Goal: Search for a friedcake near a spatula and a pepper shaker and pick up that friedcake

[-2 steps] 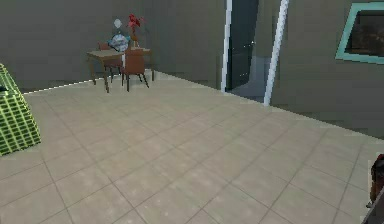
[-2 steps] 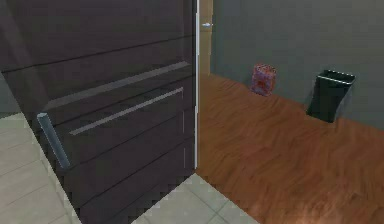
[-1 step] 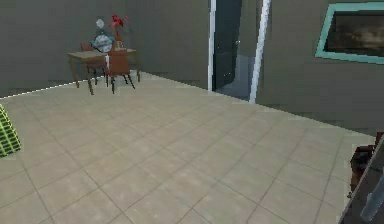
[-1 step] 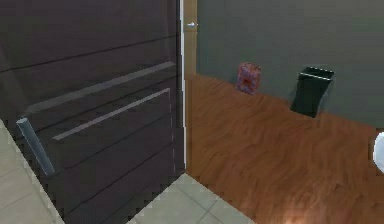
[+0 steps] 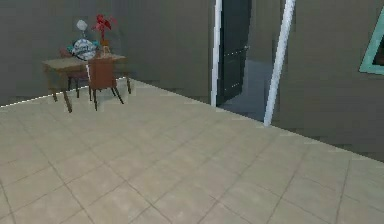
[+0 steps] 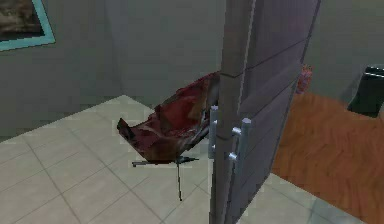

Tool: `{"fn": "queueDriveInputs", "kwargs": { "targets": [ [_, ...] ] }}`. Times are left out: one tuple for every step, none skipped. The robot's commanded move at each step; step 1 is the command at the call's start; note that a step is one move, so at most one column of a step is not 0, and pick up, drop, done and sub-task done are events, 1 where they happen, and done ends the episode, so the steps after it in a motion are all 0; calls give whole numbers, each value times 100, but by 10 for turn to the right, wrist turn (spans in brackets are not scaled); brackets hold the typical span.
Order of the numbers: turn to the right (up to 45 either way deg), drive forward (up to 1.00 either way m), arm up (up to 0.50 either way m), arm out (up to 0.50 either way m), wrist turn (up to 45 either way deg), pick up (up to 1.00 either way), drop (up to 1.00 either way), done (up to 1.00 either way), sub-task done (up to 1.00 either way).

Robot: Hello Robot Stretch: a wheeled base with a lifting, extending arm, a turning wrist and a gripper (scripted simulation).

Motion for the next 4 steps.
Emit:
{"fn": "queueDriveInputs", "kwargs": {
  "targets": [
    [60,0,0,0,0,0,0,0,0],
    [0,100,0,0,0,0,0,0,0],
    [0,100,0,0,0,0,0,0,0],
    [30,0,0,0,0,0,0,0,0]
  ]
}}
